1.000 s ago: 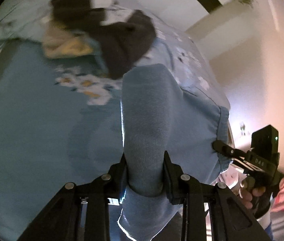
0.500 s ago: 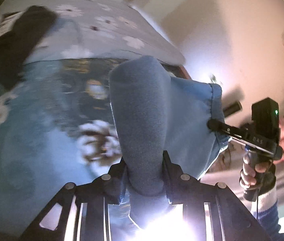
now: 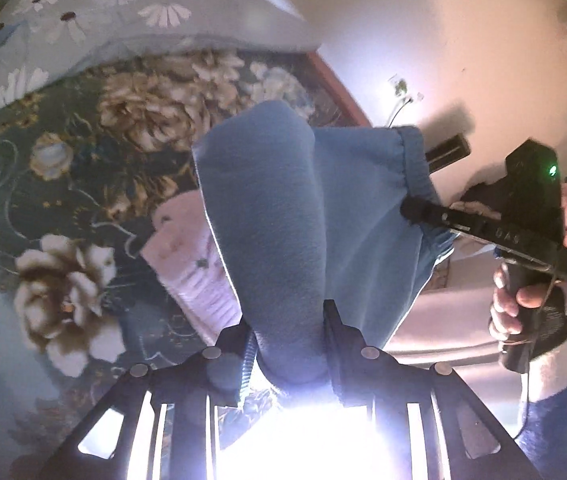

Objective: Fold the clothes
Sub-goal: 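Lift the folded light blue pants with both grippers and carry them toward the pink garment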

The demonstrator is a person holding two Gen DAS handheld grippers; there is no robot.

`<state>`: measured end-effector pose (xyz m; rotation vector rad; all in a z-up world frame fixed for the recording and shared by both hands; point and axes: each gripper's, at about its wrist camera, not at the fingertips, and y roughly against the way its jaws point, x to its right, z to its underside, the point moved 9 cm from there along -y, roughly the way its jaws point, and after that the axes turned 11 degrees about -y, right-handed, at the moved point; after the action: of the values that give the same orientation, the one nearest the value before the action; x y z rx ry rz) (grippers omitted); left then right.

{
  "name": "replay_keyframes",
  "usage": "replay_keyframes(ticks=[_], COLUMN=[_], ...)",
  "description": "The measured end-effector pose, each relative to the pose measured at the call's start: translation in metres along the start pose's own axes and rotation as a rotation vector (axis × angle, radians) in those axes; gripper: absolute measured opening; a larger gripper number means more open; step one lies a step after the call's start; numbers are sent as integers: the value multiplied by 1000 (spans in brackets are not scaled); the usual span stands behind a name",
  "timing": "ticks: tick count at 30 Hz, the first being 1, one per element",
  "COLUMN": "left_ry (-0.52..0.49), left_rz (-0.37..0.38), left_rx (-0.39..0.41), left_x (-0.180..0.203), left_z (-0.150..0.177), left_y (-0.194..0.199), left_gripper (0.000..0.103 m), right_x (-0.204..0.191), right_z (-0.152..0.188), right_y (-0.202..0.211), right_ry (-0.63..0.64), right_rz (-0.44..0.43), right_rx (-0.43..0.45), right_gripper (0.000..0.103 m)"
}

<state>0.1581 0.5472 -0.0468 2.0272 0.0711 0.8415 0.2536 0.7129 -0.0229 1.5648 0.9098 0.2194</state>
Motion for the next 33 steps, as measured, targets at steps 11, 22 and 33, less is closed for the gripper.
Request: replay_keyframes(ticks=[11, 22, 33], left_ry=[66, -20, -86], left_rz=[-75, -149, -226], left_rx=[-56, -53, 50], left_x=[-17, -18, -13], left_z=[7, 9, -21], left_y=[-41, -20, 19], left_gripper=[33, 45, 45], right_x=[41, 35, 13], right_z=[-9, -6, -10], right_y=[-50, -27, 26], right_ry=[-117, -75, -12], right_rz=[50, 26, 11], right_rx=[0, 10, 191], right_gripper=[27, 35, 35])
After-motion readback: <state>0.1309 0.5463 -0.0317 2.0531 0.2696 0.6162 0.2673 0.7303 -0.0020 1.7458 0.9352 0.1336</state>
